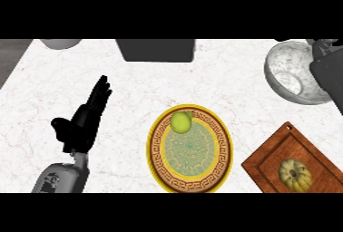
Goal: Pick the tomato from the plate and place it in the bowl
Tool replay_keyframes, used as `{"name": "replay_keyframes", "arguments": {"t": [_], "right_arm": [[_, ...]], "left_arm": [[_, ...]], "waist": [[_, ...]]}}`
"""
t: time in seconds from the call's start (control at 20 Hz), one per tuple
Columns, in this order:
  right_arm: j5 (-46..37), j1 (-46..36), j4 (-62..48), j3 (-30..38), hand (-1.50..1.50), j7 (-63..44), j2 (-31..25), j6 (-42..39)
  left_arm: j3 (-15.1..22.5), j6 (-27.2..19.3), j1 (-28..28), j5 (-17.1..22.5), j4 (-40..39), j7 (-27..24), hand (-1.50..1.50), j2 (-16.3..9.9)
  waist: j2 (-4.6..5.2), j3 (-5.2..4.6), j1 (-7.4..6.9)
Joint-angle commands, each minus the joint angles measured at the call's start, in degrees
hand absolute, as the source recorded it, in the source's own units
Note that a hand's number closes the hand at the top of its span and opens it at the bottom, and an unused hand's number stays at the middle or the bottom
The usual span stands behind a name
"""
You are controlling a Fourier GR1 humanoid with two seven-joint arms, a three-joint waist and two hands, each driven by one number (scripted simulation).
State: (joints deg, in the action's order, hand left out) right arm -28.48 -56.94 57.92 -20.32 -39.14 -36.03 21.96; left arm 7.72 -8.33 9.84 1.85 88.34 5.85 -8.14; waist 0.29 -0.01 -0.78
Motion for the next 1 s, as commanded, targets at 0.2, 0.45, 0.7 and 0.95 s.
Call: {"name": "replay_keyframes", "arguments": {"t": [0.2,0.45,0.7,0.95], "right_arm": [[-3.1,1.3,-17.7,6.0,1.50,12.6,1.4,4.8],[-2.6,3.0,-28.1,9.4,1.50,22.2,1.0,7.0],[0.7,5.3,-33.1,13.7,1.50,30.4,-0.2,3.9],[7.7,6.0,-38.1,20.0,-1.50,36.5,0.3,-3.6]], "left_arm": [[0.9,-0.8,-0.7,-1.6,2.5,1.9,0.00,1.3],[-0.9,0.4,0.1,-1.0,1.1,0.6,0.00,0.5],[-1.2,-0.5,2.4,-1.7,-3.1,-0.9,0.00,2.6],[-3.0,2.8,0.1,0.5,-1.2,-2.3,0.00,-0.1]], "waist": [[0.11,0.04,-0.43],[0.32,0.08,-0.79],[0.29,0.08,-0.08],[0.43,0.12,-0.81]]}}
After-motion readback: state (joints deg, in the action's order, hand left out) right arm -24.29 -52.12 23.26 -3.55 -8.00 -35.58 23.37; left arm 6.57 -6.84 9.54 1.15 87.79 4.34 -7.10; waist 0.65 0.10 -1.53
